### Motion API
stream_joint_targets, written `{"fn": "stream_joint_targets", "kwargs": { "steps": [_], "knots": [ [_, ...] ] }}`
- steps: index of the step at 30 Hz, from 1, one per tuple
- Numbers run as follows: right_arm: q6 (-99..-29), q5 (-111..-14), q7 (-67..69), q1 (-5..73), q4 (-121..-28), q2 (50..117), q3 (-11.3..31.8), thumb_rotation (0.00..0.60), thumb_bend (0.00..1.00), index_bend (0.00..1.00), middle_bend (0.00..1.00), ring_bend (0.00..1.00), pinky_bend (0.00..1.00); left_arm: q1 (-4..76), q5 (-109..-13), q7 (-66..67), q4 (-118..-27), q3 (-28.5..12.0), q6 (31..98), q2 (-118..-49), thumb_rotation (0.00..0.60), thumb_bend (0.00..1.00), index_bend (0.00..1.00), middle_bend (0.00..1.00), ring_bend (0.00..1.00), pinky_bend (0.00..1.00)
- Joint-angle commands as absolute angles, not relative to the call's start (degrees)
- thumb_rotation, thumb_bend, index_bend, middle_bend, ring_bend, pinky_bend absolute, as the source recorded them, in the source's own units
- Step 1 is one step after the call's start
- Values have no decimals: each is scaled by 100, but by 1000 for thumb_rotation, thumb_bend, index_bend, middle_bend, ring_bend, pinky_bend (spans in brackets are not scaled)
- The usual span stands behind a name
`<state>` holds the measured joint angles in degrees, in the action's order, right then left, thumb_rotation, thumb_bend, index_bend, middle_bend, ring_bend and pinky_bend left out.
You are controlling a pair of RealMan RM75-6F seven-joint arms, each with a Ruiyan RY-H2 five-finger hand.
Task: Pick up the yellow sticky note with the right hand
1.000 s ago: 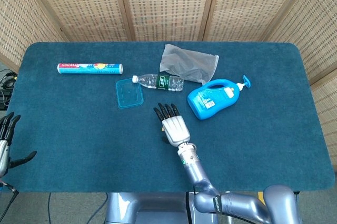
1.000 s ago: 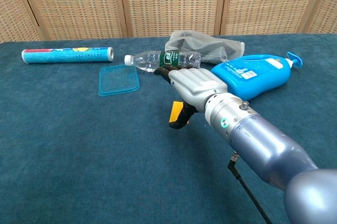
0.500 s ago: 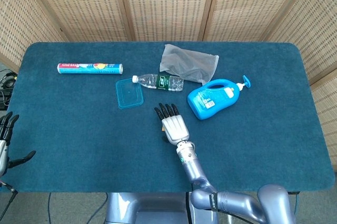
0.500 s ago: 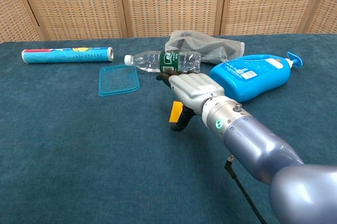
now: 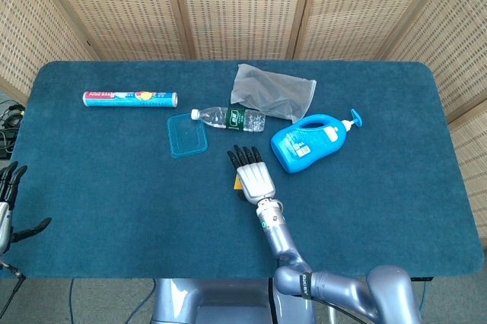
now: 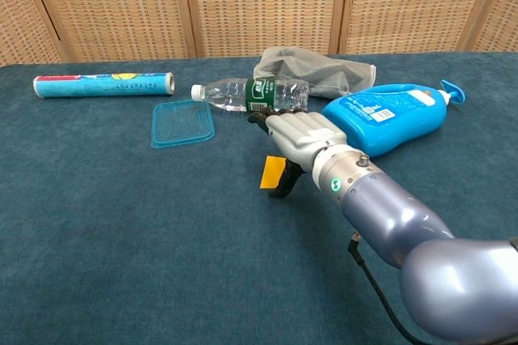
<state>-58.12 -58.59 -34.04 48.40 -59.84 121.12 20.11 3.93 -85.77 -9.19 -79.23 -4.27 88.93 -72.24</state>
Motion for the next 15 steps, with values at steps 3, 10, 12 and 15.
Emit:
{"fn": "stream_joint_targets", "kwargs": {
  "steps": [3,10,12,15],
  "knots": [
    [-5775,-5828,-3388,4876,-5853,12127,2033,600,329,38,0,0,0,389,-8586,-912,-7932,-422,8903,-7222,600,69,0,0,0,77],
    [-5751,-5815,-3386,4941,-5653,12175,2057,600,392,43,0,0,0,373,-8594,-936,-7956,-431,8949,-7196,600,70,0,0,0,77],
    [-5771,-5839,-3370,4957,-5600,12193,2060,600,472,50,0,0,0,370,-8605,-942,-7958,-428,8961,-7194,600,70,0,0,0,77],
    [-5914,-5982,-3282,4975,-5520,12240,2042,600,593,65,0,0,0,363,-8619,-954,-7963,-425,8982,-7189,600,70,0,0,0,77]
  ]
}}
